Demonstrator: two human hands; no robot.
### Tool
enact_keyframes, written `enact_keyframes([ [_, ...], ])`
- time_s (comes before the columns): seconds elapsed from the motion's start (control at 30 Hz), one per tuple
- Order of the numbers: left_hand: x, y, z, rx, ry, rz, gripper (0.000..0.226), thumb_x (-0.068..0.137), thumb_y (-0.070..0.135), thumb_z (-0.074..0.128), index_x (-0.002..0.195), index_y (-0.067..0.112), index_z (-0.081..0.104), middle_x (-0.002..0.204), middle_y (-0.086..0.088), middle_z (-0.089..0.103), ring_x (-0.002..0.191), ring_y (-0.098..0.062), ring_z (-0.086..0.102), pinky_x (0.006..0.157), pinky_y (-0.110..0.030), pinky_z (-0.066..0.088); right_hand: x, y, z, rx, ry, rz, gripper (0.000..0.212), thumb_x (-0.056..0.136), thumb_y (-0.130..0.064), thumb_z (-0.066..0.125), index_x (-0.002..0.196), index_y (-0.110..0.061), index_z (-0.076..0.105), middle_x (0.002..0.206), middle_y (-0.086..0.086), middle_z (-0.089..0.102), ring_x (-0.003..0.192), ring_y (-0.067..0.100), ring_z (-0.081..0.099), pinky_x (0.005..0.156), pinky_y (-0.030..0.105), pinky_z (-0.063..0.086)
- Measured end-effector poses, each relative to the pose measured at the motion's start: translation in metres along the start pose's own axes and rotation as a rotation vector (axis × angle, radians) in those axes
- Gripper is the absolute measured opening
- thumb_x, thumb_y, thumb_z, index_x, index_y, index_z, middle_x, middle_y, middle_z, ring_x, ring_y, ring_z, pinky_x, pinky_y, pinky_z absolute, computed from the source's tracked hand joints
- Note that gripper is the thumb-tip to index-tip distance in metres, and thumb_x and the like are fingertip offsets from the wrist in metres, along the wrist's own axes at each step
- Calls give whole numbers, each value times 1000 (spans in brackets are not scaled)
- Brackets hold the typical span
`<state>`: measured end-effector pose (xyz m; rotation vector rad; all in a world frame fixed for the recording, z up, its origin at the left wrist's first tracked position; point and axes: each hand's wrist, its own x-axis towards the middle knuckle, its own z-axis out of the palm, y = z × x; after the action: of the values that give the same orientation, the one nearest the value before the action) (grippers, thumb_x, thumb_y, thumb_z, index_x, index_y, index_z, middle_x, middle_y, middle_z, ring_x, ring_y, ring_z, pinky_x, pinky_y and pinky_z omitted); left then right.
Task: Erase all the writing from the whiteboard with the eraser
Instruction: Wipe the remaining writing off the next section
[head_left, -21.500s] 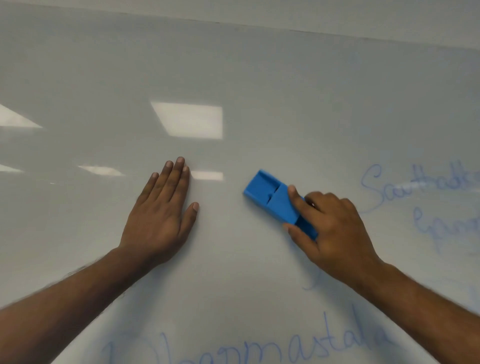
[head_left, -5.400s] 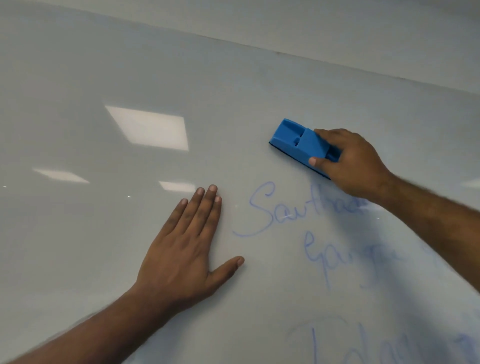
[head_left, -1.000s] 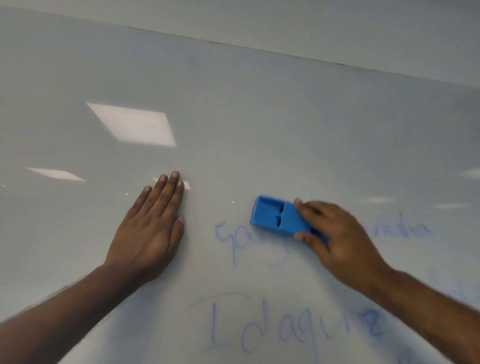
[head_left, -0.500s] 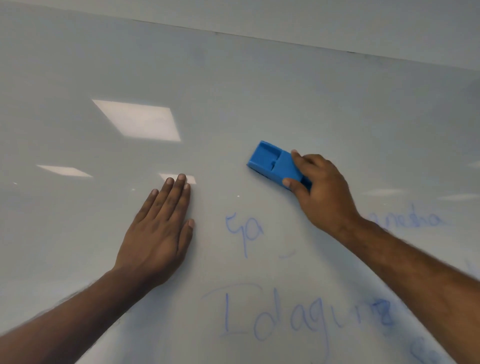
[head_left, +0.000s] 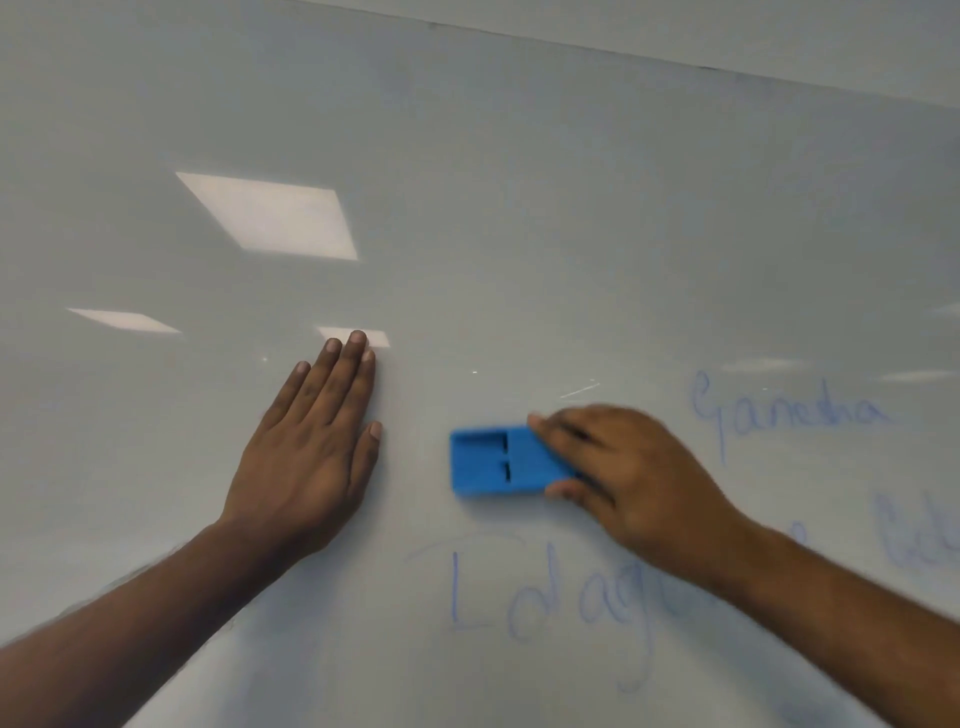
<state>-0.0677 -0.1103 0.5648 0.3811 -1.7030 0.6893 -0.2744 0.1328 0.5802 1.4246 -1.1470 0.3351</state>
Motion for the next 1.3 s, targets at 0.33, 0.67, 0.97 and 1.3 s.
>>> enact_keyframes([
  [0.33,-19,-1,-2,11,-29,3,63,105,37,24,159,7,16,169,-6,9,156,-18,5,126,-37,6,37,2,5,133,247,386,55,88,-40,58,135,-12,54,107,4,60,92,24,54,77,39,47],
  [0.67,-52,-10,-6,17,-77,23,64,104,38,24,160,7,16,169,-8,10,156,-21,8,126,-40,10,-54,-115,41,124,-65,-48,52,93,-39,56,138,-14,48,120,4,56,104,22,53,89,34,41],
  [0.97,-63,-15,-7,24,-78,39,62,105,37,25,159,8,16,169,-7,10,156,-20,8,126,-39,9,-7,-57,23,166,96,213,54,90,-42,56,135,-11,54,110,7,60,96,25,56,81,38,46],
  [1.3,-66,-16,-8,14,-67,37,61,104,34,26,159,8,16,168,-7,11,156,-21,11,127,-38,9,-60,-129,49,173,-13,64,50,95,-37,54,138,-10,50,120,8,58,104,26,55,93,36,43],
])
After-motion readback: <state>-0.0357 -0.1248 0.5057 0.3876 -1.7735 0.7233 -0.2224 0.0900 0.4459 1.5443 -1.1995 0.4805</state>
